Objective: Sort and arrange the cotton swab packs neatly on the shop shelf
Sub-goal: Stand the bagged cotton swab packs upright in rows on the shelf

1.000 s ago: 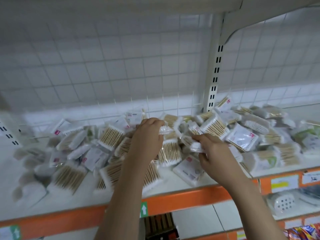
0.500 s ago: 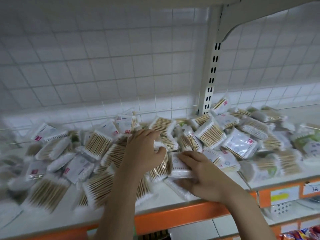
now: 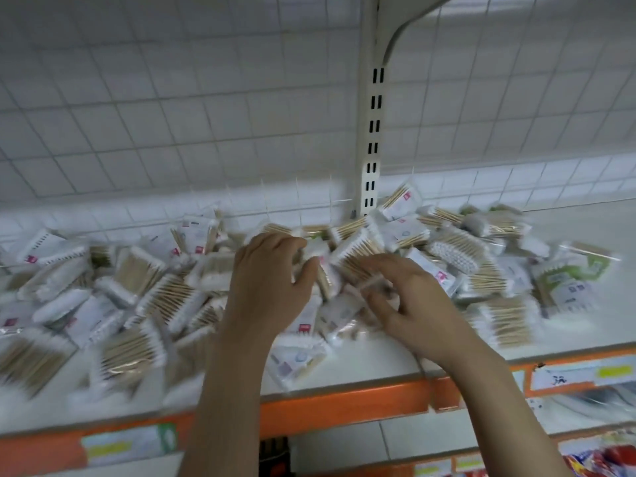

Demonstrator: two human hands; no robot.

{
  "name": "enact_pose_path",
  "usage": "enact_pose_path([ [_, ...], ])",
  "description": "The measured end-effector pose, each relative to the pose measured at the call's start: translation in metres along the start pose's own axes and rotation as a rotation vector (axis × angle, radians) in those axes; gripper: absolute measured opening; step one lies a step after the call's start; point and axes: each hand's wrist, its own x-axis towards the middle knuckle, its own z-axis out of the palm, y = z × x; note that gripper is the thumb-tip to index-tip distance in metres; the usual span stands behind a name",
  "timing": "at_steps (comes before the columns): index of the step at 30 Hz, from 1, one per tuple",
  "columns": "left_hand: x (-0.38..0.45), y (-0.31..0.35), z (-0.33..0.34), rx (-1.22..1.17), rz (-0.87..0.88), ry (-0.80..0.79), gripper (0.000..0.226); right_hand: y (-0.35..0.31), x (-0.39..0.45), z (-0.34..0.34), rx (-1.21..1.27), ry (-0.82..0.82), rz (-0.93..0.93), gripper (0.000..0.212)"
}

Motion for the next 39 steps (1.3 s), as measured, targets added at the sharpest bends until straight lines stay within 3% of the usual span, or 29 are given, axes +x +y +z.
enact_pose_path([
  [7,-0.013,0.099,0.048,-0.043,-0.055,-0.072,0.031,0.072,-0.038,-0.076,-0.1,0.011,0.013,0.043],
  [15,-0.019,0.175,0.09,-0.053,-0.057,-0.119,0.029,0.14,-0.09,-0.134,-0.15,0.041,0.161,0.038],
  [24,0.004,0.194,0.108,-0.064,0.011,-0.169,0.029,0.168,-0.1,-0.155,-0.188,0.123,0.265,0.038],
  [33,0.011,0.19,0.113,-0.06,-0.039,-0.147,0.023,0.177,-0.083,-0.16,-0.164,0.116,0.222,0.041],
  [39,0.021,0.221,0.126,-0.076,-0.089,-0.127,0.025,0.208,-0.078,-0.174,-0.156,0.063,0.167,0.039],
])
